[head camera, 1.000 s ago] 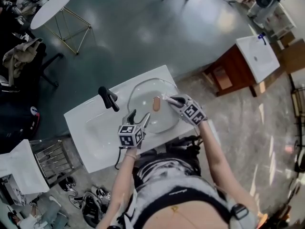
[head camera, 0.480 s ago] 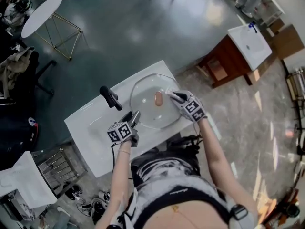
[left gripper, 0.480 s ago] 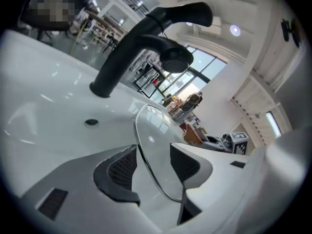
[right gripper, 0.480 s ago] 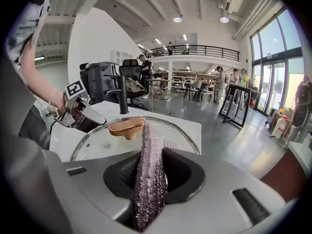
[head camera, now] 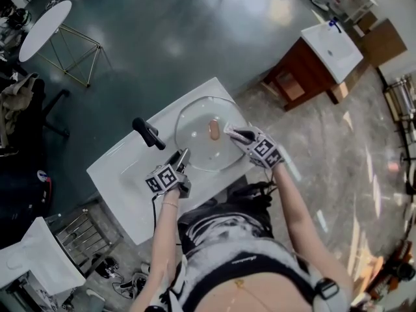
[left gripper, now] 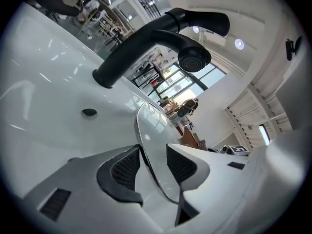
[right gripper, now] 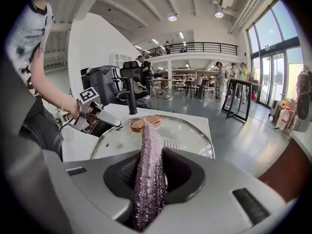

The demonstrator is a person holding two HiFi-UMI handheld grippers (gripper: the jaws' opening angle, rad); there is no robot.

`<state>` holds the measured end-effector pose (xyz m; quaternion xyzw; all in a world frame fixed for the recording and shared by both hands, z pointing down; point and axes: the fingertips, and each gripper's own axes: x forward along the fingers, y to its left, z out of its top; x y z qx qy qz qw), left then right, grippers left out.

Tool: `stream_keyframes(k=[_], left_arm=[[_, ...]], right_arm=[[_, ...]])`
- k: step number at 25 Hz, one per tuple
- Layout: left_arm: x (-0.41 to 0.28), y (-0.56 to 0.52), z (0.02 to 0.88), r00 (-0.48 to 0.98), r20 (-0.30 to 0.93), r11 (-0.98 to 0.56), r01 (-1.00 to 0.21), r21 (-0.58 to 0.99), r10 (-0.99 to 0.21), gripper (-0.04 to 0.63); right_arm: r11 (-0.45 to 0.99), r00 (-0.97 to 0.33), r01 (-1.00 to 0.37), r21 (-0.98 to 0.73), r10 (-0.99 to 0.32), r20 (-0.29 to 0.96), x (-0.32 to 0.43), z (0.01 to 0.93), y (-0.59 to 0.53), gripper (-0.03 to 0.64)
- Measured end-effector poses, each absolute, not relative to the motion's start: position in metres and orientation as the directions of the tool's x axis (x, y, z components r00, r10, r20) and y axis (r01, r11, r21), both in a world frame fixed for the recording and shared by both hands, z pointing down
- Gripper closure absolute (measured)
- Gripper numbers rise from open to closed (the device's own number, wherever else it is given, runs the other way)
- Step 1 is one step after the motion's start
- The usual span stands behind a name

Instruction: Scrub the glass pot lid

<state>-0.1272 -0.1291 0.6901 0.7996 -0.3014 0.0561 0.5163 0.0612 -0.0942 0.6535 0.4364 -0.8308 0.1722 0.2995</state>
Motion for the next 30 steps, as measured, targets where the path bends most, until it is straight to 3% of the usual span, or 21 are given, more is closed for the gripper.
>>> stream_keyframes(k=[11,17,21,30], left_arm=[[-0.127,-0.129,0.688,0.803,0.415,-0.287,-0.556,0.78,-0.428,0.431],[-0.131,-0.126,0.7,0.796,0.428,-0.274,-0.565,0.778,-0.428,0.431],[-0.129,-0.127,0.693,0.798,0.422,-0.279,-0.562,0.779,-0.43,0.431],[-0.128,-0.126,0.697,0.801,0.421,-0.279,-0.559,0.781,-0.426,0.431]], right_arm=[[0.769,-0.616,-0.633,-0.088,-0.431,0.66,-0.004,0.646,-0.053,0.522],[0.851,-0.649,-0.519,-0.076,-0.335,0.683,-0.054,0.643,-0.047,0.523],[0.819,-0.625,-0.57,-0.058,-0.387,0.678,-0.07,0.639,-0.064,0.523],[0.647,-0.439,-0.761,0.044,-0.564,0.699,-0.085,0.643,-0.106,0.523]])
